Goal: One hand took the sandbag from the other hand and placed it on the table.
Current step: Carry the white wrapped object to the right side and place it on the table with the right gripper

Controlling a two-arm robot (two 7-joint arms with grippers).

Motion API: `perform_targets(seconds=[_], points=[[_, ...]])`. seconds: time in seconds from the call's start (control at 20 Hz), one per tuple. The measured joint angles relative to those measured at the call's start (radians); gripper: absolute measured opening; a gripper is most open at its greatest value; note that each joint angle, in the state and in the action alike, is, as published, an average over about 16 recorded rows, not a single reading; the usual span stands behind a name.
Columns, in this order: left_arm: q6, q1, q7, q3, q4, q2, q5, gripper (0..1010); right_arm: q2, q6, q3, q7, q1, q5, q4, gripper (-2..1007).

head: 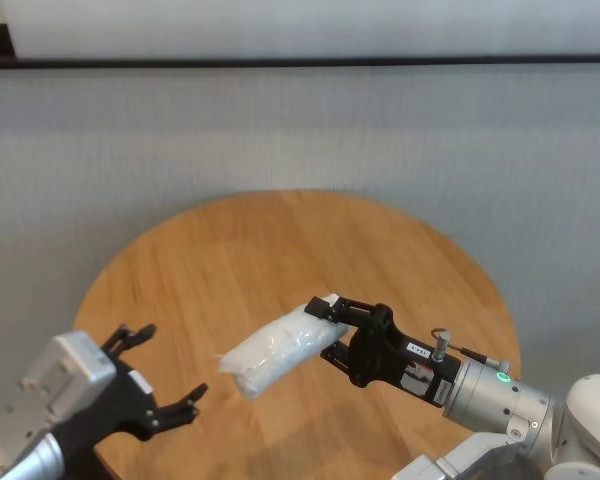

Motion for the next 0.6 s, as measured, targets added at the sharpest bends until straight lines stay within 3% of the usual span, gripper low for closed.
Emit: perform_targets(seconds=[0.25, 0.6], points=[[-0.037, -0.058, -0.048, 0.04, 0.054, -0.008, 0.017, 1002, 0.0, 0.0, 0.0, 0.0, 0.0, 0.0, 0.0, 331], [-0.004, -0.058, -0.042, 0.038, 0.059, -0.027, 0.04, 1002, 0.0, 0.0, 0.0, 0.0, 0.0, 0.0, 0.0, 331]])
